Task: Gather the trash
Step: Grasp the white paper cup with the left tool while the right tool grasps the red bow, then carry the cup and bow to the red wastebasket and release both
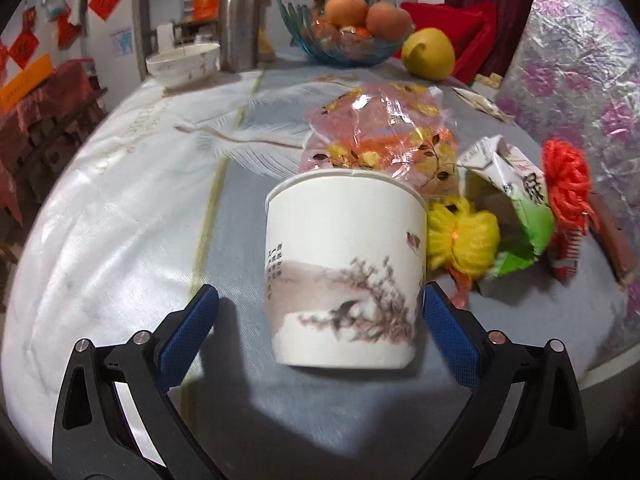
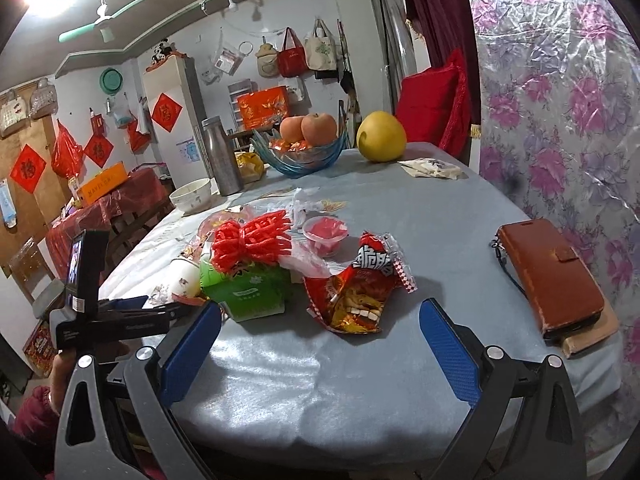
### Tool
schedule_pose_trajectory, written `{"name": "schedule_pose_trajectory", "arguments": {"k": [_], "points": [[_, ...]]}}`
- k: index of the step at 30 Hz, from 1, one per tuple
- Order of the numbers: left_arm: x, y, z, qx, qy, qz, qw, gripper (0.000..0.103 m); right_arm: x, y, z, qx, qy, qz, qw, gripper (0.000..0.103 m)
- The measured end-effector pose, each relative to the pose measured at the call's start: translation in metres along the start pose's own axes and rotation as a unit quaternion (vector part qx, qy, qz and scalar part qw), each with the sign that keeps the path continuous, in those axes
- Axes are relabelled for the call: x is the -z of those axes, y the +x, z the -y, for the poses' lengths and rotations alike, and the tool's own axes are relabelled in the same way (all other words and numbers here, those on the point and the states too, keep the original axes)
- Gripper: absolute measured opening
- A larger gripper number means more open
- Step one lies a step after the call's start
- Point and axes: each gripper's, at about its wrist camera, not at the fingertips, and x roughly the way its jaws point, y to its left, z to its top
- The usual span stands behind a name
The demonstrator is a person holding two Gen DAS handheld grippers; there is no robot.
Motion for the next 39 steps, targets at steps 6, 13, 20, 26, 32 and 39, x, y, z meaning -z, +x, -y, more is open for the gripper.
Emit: {"name": "schedule_pose_trajectory", "arguments": {"k": [6,13,20,26,32,39], "points": [[0.004,-0.019,-0.006,0.001,0.008,0.038,0.9992,0.074,0.001,0.005,-0.002,0.0,-0.004,-0.004,1.0,0.097],[0.021,-0.063,-0.043,-0.008,-0.029,0.084,0.996,0.074,-0.01,0.018,-0.01,-0.026,-0.016,-0.006,1.0,0.097],[0.023,-0.077,-0.074,-0.021,-0.063,0.091,0.9936,0.074,-0.039,0.076,-0.03,-0.077,0.001,-0.035,0.996,0.097],[0.024,-0.093,-0.093,-0.037,-0.071,0.107,0.991,0.074,-0.051,0.103,-0.048,-0.078,-0.011,-0.03,0.996,0.045],[0.026,-0.115,-0.119,-0.066,-0.075,0.121,0.9876,0.074,-0.06,0.064,-0.051,-0.092,-0.02,0.04,0.995,0.039],[0.038,-0.155,-0.168,-0.107,-0.092,0.125,0.9821,0.074,-0.079,0.026,-0.085,-0.133,-0.06,0.076,0.986,0.04]]}}
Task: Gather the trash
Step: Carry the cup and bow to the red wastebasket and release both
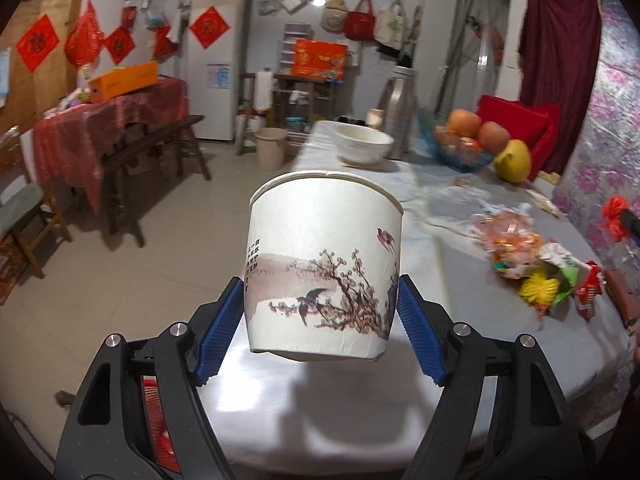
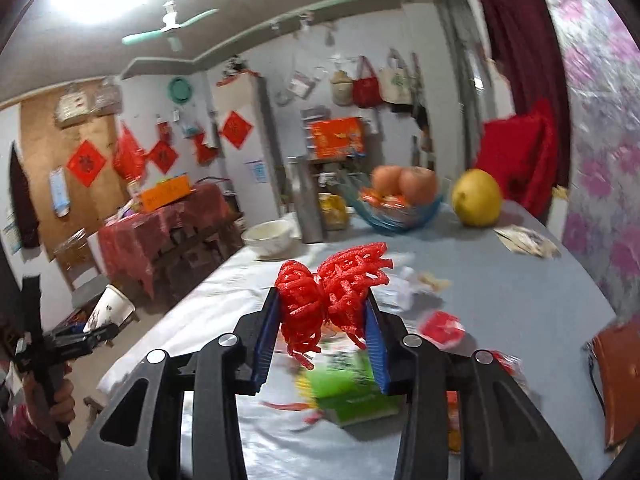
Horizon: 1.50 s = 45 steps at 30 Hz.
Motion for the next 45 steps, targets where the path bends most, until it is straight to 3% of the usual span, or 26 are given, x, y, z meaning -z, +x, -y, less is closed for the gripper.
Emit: {"name": "schedule_pose_trajectory", "arguments": {"k": [5,9,15,18,20,21,23,26,30,35,38,41,43,45], "points": [[0.021,-0.017,-0.057,-0.071,-0.009,-0.028,0.9971,0.075,-0.004,-0.001,-0.049,-0.038,-0.04,-0.002,0.998,0.041],[0.058,-0.015,-0.113,-0.118,-0.04,-0.081,0.9888,0.075,-0.002,0.009,-0.087,-0.078,-0.062,-0.027,0.995,0.041],[0.093,0.01,-0.174,-0.149,-0.076,-0.133,0.9769,0.075,0.009,0.027,-0.151,-0.113,-0.1,-0.062,0.987,0.041],[0.116,0.027,-0.197,-0.147,-0.1,-0.169,0.9694,0.075,0.015,0.039,-0.179,-0.13,-0.117,-0.085,0.981,0.041],[0.127,0.031,-0.205,-0.153,-0.103,-0.182,0.9657,0.079,0.02,0.046,-0.199,-0.139,-0.125,-0.099,0.977,0.042],[0.131,0.031,-0.208,-0.16,-0.102,-0.188,0.9635,0.087,0.021,0.05,-0.207,-0.144,-0.128,-0.104,0.976,0.042],[0.135,0.027,-0.212,-0.173,-0.099,-0.184,0.9625,0.094,0.027,0.059,-0.233,-0.164,-0.134,-0.124,0.969,0.042],[0.13,0.013,-0.217,-0.183,-0.088,-0.167,0.9648,0.096,0.036,0.067,-0.265,-0.187,-0.148,-0.148,0.96,0.043],[0.122,-0.015,-0.233,-0.186,-0.103,-0.13,0.9685,0.096,0.057,0.082,-0.33,-0.233,-0.183,-0.19,0.936,0.043],[0.108,-0.056,-0.265,-0.155,-0.173,-0.084,0.969,0.096,0.085,0.086,-0.402,-0.284,-0.225,-0.23,0.903,0.043],[0.104,-0.079,-0.279,-0.115,-0.195,-0.053,0.9727,0.096,0.108,0.092,-0.448,-0.309,-0.254,-0.255,0.881,0.044],[0.097,-0.091,-0.283,-0.159,-0.181,-0.058,0.9688,0.096,0.127,0.102,-0.48,-0.325,-0.27,-0.28,0.862,0.047],[0.095,-0.102,-0.283,-0.184,-0.171,-0.041,0.967,0.096,0.143,0.111,-0.504,-0.33,-0.288,-0.294,0.85,0.055],[0.093,-0.111,-0.282,-0.193,-0.169,-0.029,0.966,0.096,0.153,0.12,-0.518,-0.319,-0.301,-0.291,0.85,0.057]]}}
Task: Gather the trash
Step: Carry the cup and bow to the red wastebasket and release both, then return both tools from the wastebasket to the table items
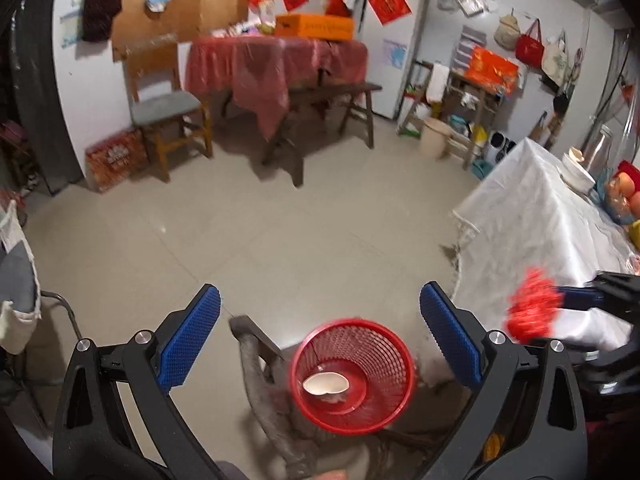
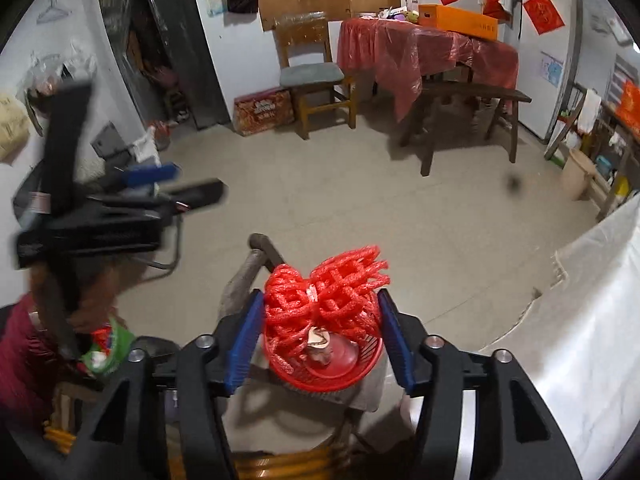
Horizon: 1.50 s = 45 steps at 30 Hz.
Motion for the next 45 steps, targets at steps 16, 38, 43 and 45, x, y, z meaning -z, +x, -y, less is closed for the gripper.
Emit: {"name": "schedule_pose_trajectory", "arguments": {"k": [16,38,43,45], "points": [[-0.005,0.001,0.003,0.008,-0.018,0.017,0.9997,0.096,0.004,-0.021,0.037,0.0,0.019,0.043,0.999,0.071],[-0.025,-0.043,0.088,-0.003,0.063,0.076,0.9951,0.096,0.103,-0.189,0.15,0.149,0.151,0.184,0.96,0.089],[-0.027,-0.07,0.138,0.008,0.11,0.112,0.9876,0.096,0.15,-0.251,0.173,0.205,0.185,0.23,0.933,0.092],[-0.026,-0.079,0.159,0.018,0.125,0.122,0.9844,0.096,0.171,-0.274,0.18,0.227,0.197,0.248,0.921,0.094]]}}
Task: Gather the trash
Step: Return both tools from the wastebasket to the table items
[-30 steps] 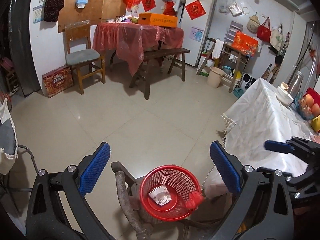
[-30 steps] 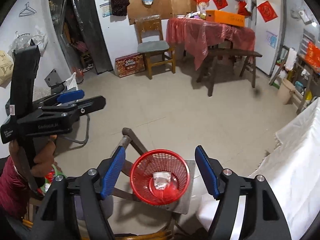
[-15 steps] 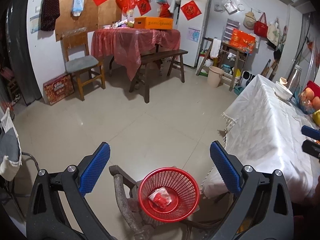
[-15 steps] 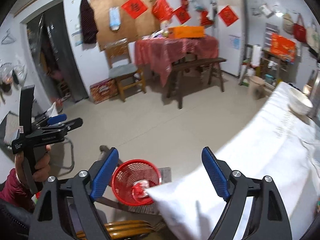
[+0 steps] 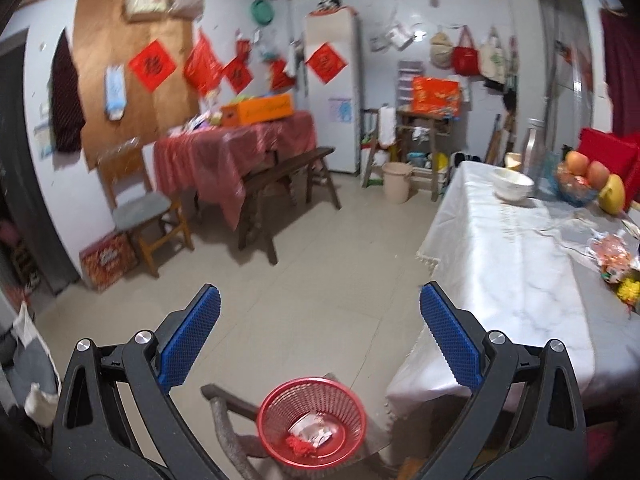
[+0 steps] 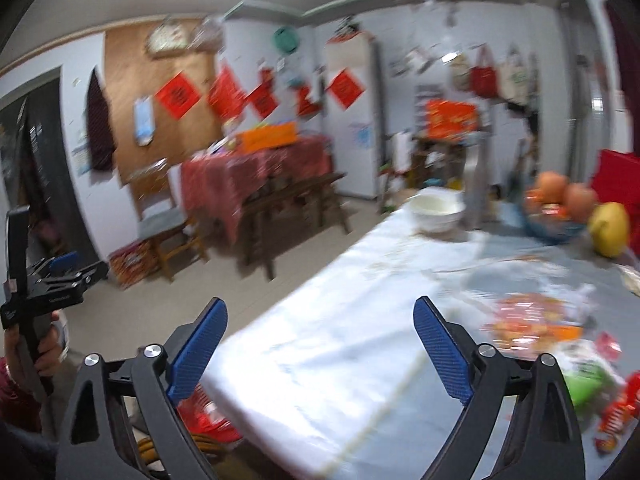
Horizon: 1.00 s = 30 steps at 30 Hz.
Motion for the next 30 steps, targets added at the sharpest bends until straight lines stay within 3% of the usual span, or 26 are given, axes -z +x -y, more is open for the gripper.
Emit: {"name": "schedule_pose_trajectory", "arguments": {"k": [10,14,17,24,30], "points": [[-0.014,-0.012,0.102,0.094,0.033,0.01,0.9949,0.096,0.028,-0.098,0.117,0.116,0.08,0.075,0.987,0.097],[-0.01,-0.007,0.146,0.127,0.046,0.001,0.9908,0.096,0.05,-0.126,0.164,0.19,0.109,0.087,0.972,0.097],[-0.004,0.003,0.183,0.155,0.064,-0.028,0.9855,0.096,0.066,-0.142,0.196,0.217,0.137,0.089,0.962,0.097],[0.002,0.017,0.249,0.22,0.059,-0.066,0.9715,0.096,0.106,-0.17,0.261,0.238,0.218,0.095,0.942,0.097],[0.009,0.027,0.299,0.261,0.068,-0.097,0.9579,0.096,0.137,-0.162,0.293,0.219,0.255,0.065,0.94,0.097]]}}
